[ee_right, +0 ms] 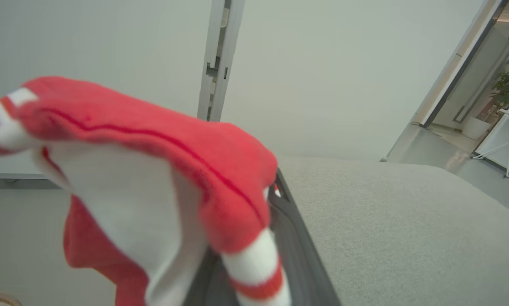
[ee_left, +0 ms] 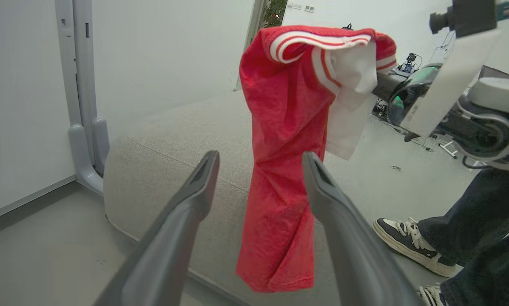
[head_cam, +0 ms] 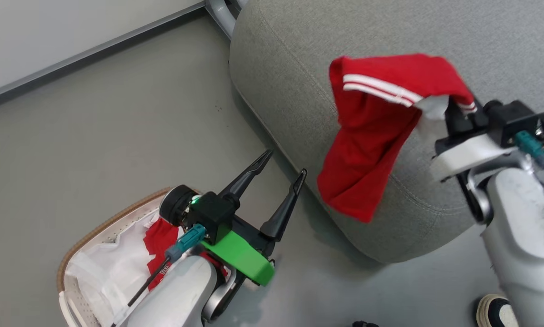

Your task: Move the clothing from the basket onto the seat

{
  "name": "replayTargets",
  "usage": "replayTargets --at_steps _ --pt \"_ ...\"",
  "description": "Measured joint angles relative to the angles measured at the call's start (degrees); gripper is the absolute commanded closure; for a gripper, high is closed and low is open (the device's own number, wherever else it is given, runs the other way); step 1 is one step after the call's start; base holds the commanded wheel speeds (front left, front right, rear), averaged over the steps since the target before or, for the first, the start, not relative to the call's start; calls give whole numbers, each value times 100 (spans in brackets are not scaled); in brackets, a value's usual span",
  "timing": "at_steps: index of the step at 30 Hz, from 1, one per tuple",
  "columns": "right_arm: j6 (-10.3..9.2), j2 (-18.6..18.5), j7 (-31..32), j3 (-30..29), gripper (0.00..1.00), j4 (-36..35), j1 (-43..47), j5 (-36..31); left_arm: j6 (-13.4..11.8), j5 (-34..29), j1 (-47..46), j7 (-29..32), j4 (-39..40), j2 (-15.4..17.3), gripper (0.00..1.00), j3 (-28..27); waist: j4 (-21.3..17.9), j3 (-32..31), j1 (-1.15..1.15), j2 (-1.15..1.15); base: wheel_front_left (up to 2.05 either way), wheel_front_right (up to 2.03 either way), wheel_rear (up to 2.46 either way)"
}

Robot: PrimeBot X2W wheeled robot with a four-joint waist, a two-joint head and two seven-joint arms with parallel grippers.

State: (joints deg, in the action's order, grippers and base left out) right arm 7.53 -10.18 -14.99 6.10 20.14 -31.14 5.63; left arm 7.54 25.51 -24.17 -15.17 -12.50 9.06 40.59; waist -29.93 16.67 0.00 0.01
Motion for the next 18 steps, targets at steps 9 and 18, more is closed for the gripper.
replayTargets --at_steps 9,18 --pt "1 -1099 135 -360 100 822 -1815 -504 0 32 -208 0 47 386 0 118 411 520 0 0 0 0 0" --pt "1 -1879 658 -1098 100 1173 -3004 -1191 0 83 -514 -1 147 572 0 219 861 1100 1 0 0 0 0"
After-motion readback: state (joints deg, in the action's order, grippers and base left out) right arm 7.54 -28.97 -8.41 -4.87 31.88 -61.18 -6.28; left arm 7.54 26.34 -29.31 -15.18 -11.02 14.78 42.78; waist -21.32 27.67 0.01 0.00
